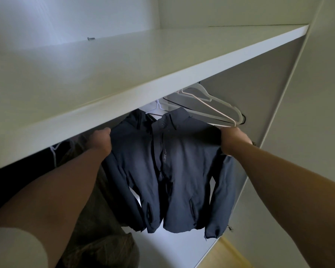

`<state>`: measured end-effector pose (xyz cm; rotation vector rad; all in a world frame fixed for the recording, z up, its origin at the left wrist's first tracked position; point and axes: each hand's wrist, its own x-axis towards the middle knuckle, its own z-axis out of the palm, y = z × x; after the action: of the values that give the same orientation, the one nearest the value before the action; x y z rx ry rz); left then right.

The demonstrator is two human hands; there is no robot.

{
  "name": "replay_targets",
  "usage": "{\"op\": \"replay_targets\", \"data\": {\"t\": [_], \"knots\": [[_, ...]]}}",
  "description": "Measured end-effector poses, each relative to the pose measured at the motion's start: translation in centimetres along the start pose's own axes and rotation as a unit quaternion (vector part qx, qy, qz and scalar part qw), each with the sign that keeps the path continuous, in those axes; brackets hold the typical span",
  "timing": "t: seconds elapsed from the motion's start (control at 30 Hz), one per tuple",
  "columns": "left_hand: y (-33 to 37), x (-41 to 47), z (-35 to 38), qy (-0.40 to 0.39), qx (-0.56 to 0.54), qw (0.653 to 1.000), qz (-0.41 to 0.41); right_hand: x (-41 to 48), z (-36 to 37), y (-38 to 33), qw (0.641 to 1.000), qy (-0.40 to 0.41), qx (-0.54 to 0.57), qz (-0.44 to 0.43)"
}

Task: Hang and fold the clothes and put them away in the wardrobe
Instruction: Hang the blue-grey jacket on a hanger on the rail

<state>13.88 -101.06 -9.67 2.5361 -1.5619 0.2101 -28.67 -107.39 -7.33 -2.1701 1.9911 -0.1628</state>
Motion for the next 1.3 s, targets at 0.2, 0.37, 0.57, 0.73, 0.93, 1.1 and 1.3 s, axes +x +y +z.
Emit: {"op": "replay_targets", "data": {"t": [0.2, 0.37, 0.57, 0.73, 0.93, 1.1, 1.3], "knots": [[4.8, -0.8, -2.2, 0.058, -0.069, 0.996, -0.012, -0.2, -1.0, -2.3, 0.997, 0.023, 0.046, -0.064], [11.3, -2.1, -4.5, 0.156, -0.245, 0.954, 0.07, -0.5, -1.0, -4.9, 0.977, 0.043, 0.163, -0.128], [16.9, -1.5, -6.9, 0.158, -0.365, 0.916, 0.059, -1.6, 1.2, -5.4, 0.971, 0.03, 0.127, -0.201], [17.8, -1.0, -6.1, 0.125, -0.409, 0.904, 0.008, -3.8, 2.4, -6.4, 0.964, -0.009, 0.143, -0.223], [16.0, -2.9, -7.9, 0.109, -0.497, 0.859, -0.067, -7.0, 3.1, -9.0, 0.944, -0.039, 0.16, -0.284], [12.0, -5.2, -8.7, 0.132, -0.432, 0.887, -0.093, -10.0, 3.2, -11.6, 0.926, -0.056, 0.164, -0.335], [8.0, -7.0, -9.2, 0.151, -0.364, 0.909, -0.135, -13.2, 3.0, -13.8, 0.899, -0.072, 0.113, -0.416]]}}
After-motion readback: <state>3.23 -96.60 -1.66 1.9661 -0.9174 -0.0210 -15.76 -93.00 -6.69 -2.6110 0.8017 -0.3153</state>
